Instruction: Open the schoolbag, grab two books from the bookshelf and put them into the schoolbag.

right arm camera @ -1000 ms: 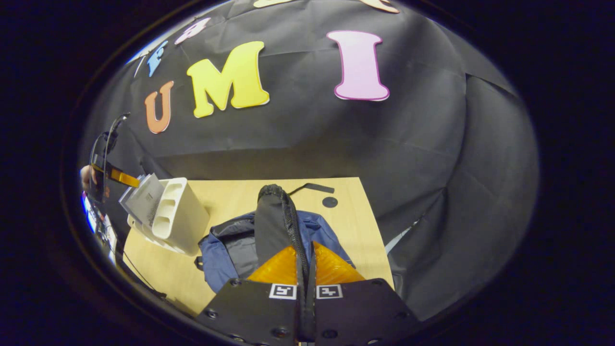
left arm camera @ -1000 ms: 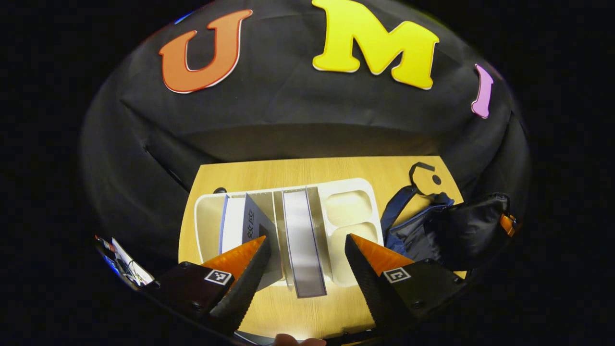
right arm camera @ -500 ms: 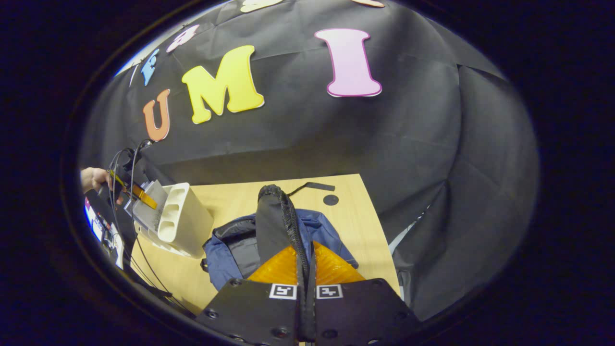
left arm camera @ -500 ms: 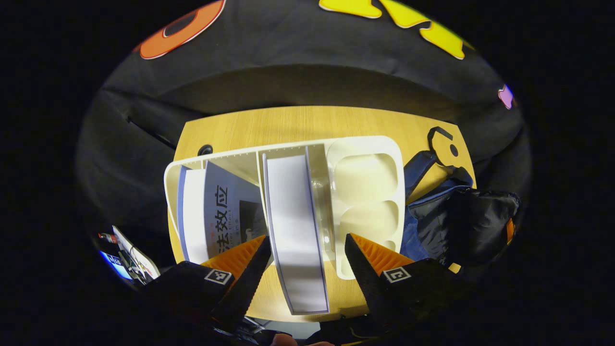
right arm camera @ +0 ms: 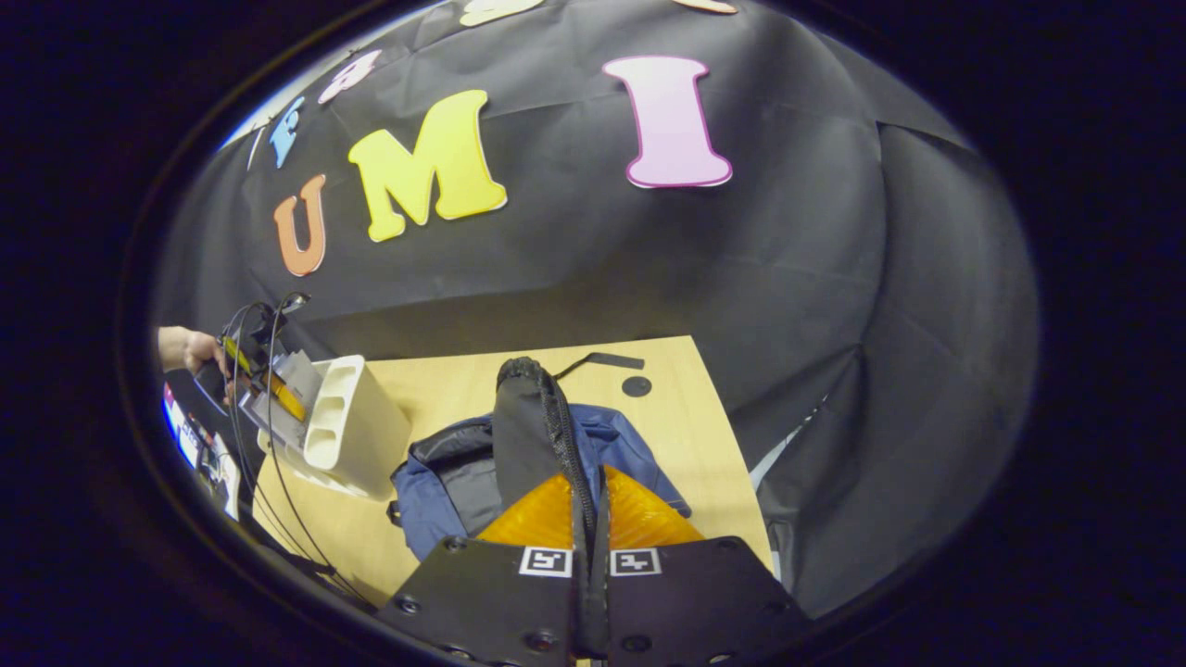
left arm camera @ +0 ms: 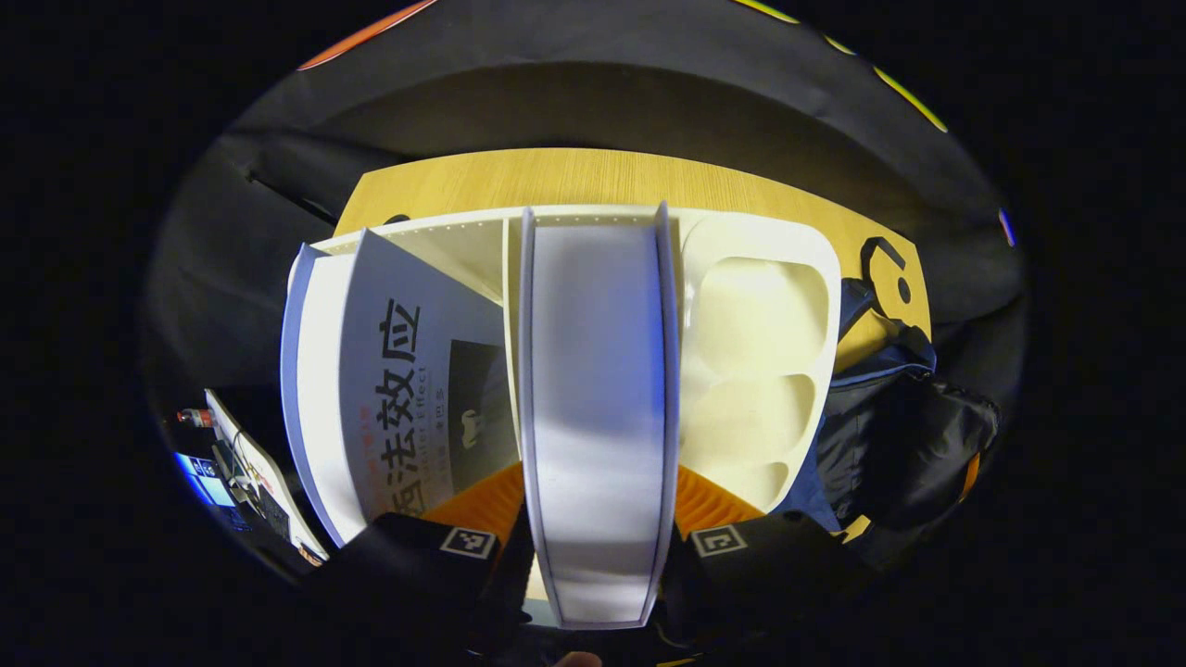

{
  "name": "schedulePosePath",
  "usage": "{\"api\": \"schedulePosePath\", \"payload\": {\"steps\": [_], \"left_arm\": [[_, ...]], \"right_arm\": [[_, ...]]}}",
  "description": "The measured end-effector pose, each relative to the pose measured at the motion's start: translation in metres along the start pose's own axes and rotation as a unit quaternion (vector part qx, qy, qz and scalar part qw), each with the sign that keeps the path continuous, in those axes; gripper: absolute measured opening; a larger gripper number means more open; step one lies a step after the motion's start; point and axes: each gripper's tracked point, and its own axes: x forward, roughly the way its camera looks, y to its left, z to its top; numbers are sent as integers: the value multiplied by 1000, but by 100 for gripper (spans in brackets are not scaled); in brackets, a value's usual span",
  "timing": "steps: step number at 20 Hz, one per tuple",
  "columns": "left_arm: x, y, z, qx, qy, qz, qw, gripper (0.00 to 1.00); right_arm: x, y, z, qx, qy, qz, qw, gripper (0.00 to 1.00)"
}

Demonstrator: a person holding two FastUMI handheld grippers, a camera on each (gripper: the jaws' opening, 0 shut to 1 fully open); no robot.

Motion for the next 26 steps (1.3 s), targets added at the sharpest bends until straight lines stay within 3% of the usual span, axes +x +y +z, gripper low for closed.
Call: {"api": "schedulePosePath", "payload": {"steps": [1,4,9,13,18,22,26], "left_arm": [[-1,1,-2,1,3,3,1000,50],[-21,5,-10,13,3,3,1000,48],[-103,14,-28,87,-68,-18,994,47],[-172,26,-56,75,-128,-53,988,46],[-209,-3,-71,10,-195,-184,963,48],[-205,-72,-83,-59,-192,-333,921,46],[-167,-142,-103,-56,-165,-391,904,46]], "right_arm": [[-1,1,0,0,0,0,1000,0],[1,3,0,-2,0,-4,1000,0],[2,11,-2,-10,2,-10,1000,0],[0,17,-4,-14,5,-18,1000,0],[-6,19,-8,-12,11,-29,999,1],[-7,23,-8,-20,11,-36,999,1],[-7,31,-10,-46,16,-39,998,0]]}}
